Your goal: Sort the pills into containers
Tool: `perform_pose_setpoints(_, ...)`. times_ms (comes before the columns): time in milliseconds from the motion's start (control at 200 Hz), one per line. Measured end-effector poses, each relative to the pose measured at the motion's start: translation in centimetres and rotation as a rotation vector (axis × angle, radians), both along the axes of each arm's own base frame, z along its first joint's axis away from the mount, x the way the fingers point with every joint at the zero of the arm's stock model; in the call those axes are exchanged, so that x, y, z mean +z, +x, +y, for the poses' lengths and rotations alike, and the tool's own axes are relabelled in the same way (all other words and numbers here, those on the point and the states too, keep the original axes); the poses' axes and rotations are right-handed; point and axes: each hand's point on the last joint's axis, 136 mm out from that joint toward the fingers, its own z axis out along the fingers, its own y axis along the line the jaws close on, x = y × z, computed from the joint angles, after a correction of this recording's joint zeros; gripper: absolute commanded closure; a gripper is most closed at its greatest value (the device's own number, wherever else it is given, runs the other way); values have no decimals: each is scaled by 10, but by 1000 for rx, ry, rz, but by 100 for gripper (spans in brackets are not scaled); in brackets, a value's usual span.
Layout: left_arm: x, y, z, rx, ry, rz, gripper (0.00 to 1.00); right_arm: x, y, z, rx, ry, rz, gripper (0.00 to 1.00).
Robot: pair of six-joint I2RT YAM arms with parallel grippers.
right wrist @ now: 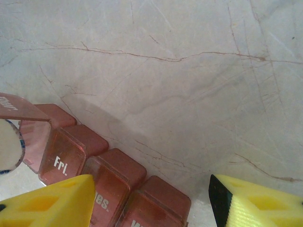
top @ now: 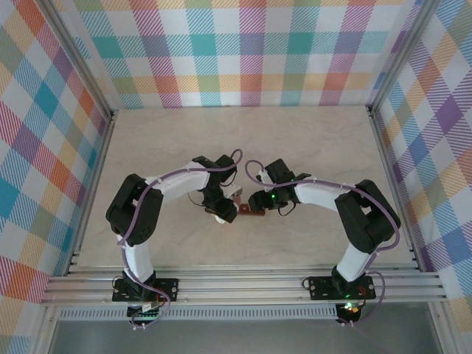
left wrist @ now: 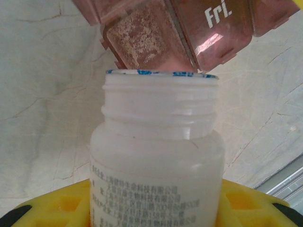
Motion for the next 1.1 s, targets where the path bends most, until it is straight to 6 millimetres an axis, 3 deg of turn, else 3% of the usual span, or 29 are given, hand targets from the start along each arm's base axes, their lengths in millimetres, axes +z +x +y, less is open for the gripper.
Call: perform_pose_setpoints(1100,3,8,-1,-21,84,48,100,0,1,1,1,2,2,34)
